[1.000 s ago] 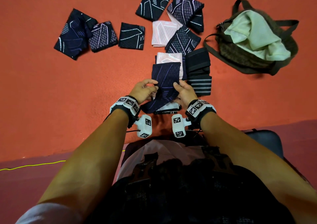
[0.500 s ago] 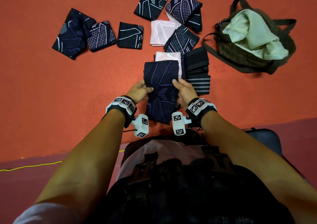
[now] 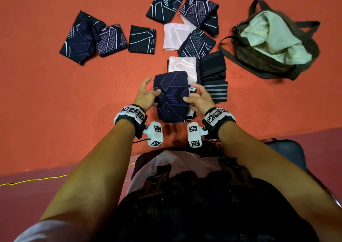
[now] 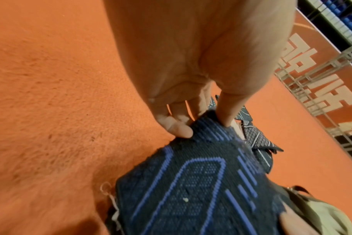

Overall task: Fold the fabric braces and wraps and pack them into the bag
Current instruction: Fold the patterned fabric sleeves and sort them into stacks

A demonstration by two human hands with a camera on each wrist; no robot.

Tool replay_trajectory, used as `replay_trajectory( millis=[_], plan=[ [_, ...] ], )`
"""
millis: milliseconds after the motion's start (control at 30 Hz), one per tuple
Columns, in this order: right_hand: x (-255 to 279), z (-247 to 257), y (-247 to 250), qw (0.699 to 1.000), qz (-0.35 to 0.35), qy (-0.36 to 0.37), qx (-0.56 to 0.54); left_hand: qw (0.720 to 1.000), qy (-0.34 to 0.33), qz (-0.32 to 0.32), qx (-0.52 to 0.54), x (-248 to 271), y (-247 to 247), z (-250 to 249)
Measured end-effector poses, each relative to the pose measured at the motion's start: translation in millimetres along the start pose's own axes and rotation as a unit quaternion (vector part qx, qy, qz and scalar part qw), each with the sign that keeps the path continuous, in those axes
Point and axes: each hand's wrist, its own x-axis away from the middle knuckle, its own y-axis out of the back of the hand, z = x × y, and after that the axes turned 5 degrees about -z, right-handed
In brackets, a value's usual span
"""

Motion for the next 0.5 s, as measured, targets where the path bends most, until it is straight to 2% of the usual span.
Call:
replay_trajectory(
  millis=[300,500],
  plan=[
    [0.5,3.9,-3.9,0.996,-0.046,0.05,0.064,0.998,0.035,-0.038,0.027,-5.1,-1.9,-10.0],
    [6.2,13.1,-7.2,0.999,-0.02,0.023,0.036,0.996,0.039,-0.057,0.048,-7.0,-2.2,-7.1]
  ],
)
